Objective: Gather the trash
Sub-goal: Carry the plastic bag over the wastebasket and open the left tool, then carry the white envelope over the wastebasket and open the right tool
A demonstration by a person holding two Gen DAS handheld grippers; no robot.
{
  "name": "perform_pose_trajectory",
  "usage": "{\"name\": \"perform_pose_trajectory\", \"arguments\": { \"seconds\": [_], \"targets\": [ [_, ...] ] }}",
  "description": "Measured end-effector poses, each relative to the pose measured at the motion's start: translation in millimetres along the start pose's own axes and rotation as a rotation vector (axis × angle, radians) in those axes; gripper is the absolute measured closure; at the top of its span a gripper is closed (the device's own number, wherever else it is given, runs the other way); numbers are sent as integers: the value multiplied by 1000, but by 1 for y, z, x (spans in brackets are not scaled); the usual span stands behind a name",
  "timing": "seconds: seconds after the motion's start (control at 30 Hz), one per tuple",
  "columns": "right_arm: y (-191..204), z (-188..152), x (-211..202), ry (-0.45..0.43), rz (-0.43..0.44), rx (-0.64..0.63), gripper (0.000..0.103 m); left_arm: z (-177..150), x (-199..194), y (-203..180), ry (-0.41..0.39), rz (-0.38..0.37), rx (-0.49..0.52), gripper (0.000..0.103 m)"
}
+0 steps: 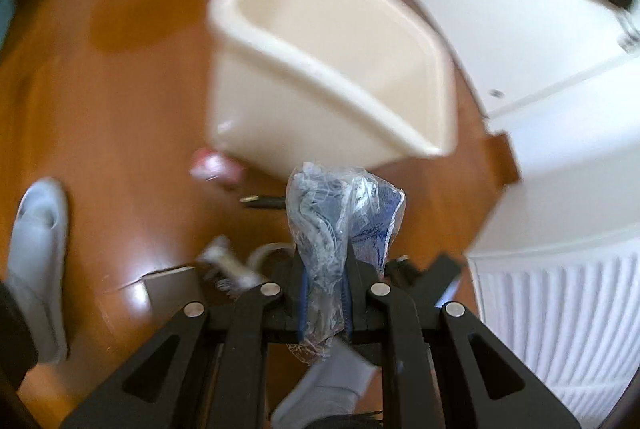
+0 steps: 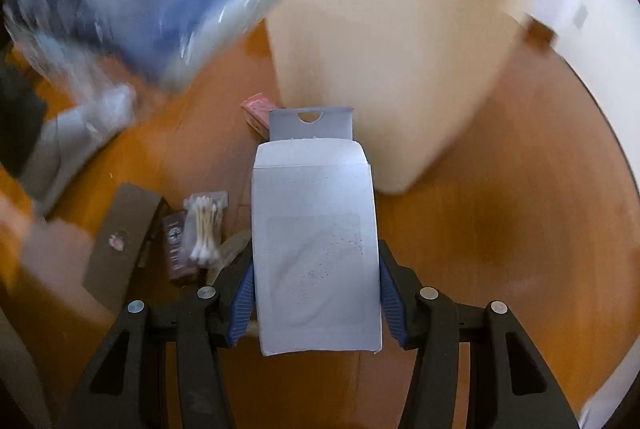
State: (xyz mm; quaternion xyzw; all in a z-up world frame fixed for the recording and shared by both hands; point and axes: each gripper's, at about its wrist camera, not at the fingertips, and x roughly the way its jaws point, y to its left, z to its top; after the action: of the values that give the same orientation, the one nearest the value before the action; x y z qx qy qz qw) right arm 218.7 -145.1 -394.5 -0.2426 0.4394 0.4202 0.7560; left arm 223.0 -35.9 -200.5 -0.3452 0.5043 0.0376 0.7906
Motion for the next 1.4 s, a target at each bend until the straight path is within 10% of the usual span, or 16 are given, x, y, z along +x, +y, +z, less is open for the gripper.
{"name": "perform_pose_trajectory", "arguments": {
  "seconds": [0.17,0.27,0.7,0.8,0.9,1.4],
  "targets": [
    [-9,-21,-30,-30,-15,141,47,50,-38,-46,-167,-74,126,91],
    [-18,-23,-52,-53,-45,188,47,88,-33,-58,-244,42,228,91],
    [-37,-27,-64,-82,-72,299,47,173,95,-53,-99,434,408,88],
    [-40,-29,-68,-81,-72,307,47,165,86,-63,-117,518,484,71],
    [-47,-28,-73,-92,-69,334,47,163,79,-69,-144,559,528,20],
    [-82,-3,-114,-219,-159,346,47,160,45,-62,-160,568,591,17]
  ]
}}
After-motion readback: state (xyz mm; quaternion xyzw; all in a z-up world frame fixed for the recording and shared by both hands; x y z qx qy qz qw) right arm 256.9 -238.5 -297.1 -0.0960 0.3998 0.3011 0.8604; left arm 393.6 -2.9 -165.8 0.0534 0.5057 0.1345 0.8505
